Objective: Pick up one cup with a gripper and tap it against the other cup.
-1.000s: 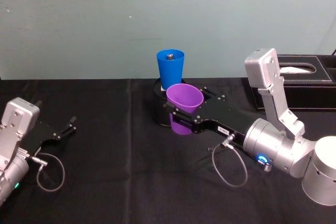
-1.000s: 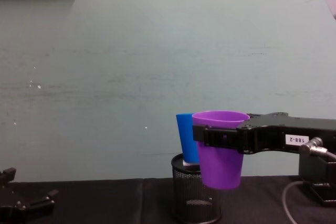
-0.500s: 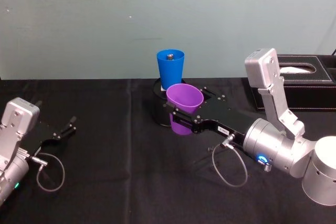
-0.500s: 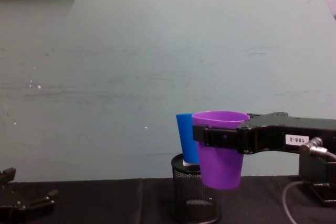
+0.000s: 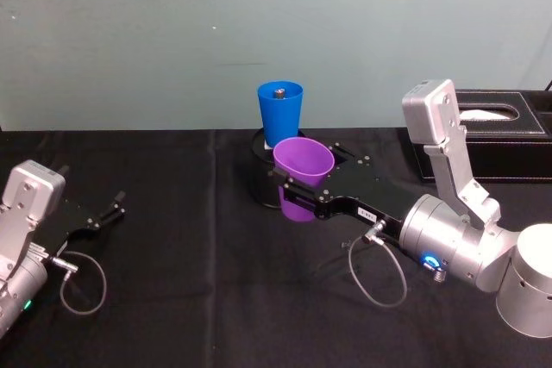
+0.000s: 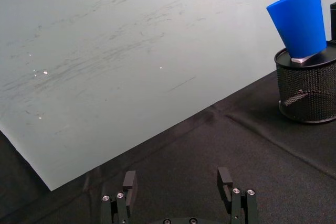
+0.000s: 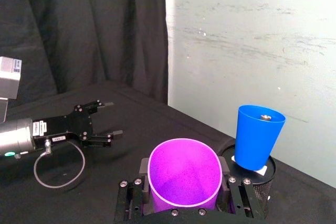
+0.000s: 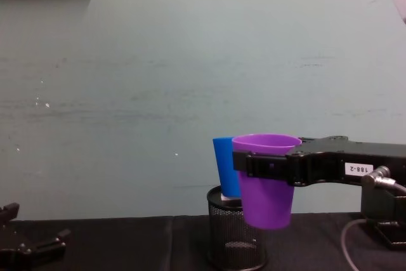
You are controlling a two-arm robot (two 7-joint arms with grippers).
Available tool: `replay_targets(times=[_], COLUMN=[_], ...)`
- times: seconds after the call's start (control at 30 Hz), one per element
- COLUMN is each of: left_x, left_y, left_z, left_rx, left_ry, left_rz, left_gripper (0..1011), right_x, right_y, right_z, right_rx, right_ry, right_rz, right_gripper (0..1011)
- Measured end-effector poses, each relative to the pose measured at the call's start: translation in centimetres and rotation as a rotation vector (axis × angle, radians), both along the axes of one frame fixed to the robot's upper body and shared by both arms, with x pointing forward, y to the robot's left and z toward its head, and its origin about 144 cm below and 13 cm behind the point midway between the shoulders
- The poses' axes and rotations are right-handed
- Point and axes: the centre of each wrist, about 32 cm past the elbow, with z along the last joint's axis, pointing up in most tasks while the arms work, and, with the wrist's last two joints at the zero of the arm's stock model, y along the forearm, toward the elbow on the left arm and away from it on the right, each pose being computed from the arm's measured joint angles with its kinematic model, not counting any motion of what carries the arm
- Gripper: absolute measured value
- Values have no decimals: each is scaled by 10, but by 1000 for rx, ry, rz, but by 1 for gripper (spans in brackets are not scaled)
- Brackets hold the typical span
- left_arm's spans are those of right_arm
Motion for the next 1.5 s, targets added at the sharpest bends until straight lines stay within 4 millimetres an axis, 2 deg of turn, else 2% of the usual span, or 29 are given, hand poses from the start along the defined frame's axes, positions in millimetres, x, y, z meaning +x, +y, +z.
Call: replay_targets(times=[0.6,1.1,1.5], left_x=[0,0,0], left_y=[0,0,0], left_z=[0,0,0], left_rx=[0,0,0], left_ry=[0,0,0], left_rz=[0,0,0], left_gripper=[1000,1000,1000], right_x=[5,49,71], right_y=[6,28,40], right_z=[-2,1,-2], right_rx=[3,8,3], right_ry=[12,46,9], right_rz=[-10,-96,-151], right_gripper=[728,728,728])
